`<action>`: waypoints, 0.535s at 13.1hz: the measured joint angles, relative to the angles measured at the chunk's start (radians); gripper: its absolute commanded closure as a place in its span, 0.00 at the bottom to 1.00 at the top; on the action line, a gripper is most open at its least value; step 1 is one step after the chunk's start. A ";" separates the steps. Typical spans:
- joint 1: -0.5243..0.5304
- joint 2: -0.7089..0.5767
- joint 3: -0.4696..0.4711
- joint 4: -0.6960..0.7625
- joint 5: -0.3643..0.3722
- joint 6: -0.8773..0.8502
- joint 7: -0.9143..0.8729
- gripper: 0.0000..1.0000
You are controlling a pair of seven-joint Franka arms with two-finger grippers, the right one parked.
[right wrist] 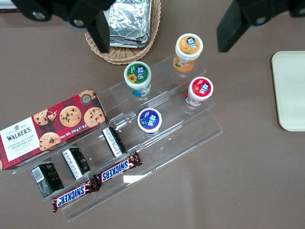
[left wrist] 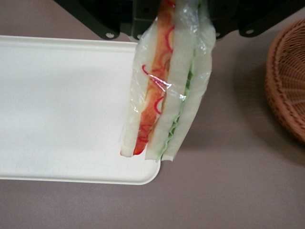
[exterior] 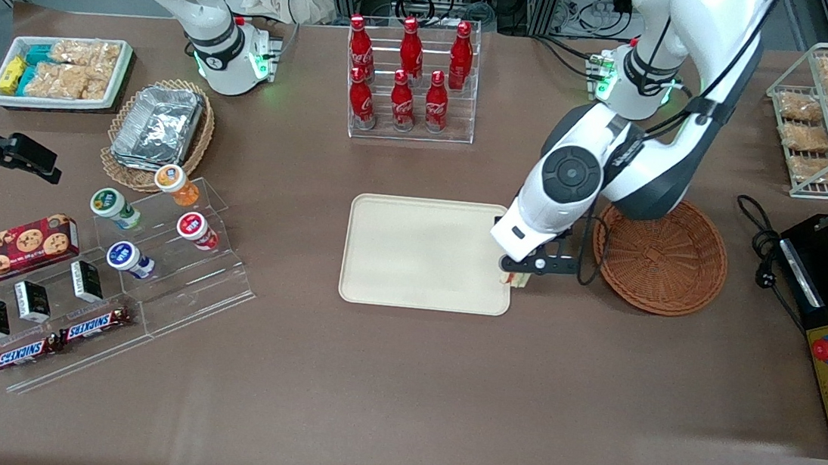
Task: Place sandwich from basket to tray
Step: 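Carry the held sandwich over to the white tray, then lower the sandwich onto the white tray with the left gripper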
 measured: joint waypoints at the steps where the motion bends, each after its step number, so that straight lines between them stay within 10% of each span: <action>1: -0.009 0.022 0.000 0.000 0.011 0.019 -0.014 1.00; 7: -0.045 0.164 0.000 -0.002 0.109 0.135 -0.100 1.00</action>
